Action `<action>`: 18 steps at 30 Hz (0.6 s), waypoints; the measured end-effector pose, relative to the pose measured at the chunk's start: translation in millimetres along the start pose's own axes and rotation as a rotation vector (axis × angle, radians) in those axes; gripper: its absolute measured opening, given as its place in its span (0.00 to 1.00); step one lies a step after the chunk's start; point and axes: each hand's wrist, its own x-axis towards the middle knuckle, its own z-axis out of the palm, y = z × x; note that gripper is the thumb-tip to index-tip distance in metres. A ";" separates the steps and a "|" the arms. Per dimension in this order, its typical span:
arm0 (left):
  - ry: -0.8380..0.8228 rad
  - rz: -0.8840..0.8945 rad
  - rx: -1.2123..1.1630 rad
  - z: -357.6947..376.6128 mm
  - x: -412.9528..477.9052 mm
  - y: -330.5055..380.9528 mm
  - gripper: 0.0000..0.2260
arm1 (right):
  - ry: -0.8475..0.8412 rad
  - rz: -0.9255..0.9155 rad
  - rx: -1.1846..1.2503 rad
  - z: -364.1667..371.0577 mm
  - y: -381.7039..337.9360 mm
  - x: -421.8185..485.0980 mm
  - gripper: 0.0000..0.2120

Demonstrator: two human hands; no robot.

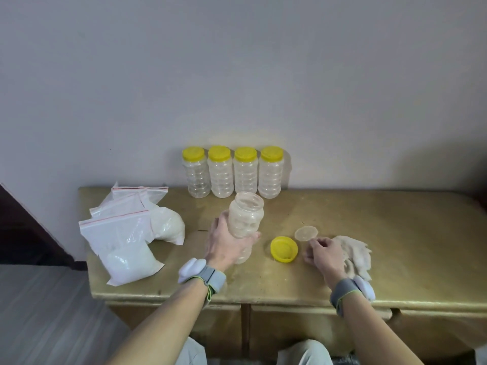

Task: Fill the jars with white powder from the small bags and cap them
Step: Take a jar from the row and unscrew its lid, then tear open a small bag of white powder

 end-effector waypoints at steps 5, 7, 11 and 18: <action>0.065 -0.054 -0.174 25.1 -4.4 7.4 0.36 | 0.110 -0.087 -0.277 6.9 6.6 -3.9 0.07; 0.056 -0.044 -0.184 28.3 -5.2 6.5 0.38 | 0.158 -0.121 -0.330 9.0 9.3 -6.8 0.08; 0.017 -0.026 -0.159 31.2 -6.7 5.3 0.40 | 0.156 -0.121 -0.278 11.1 11.5 -6.5 0.11; -0.137 -0.045 0.010 23.7 -8.7 3.1 0.40 | 0.158 -0.163 -0.341 7.2 3.8 -20.3 0.14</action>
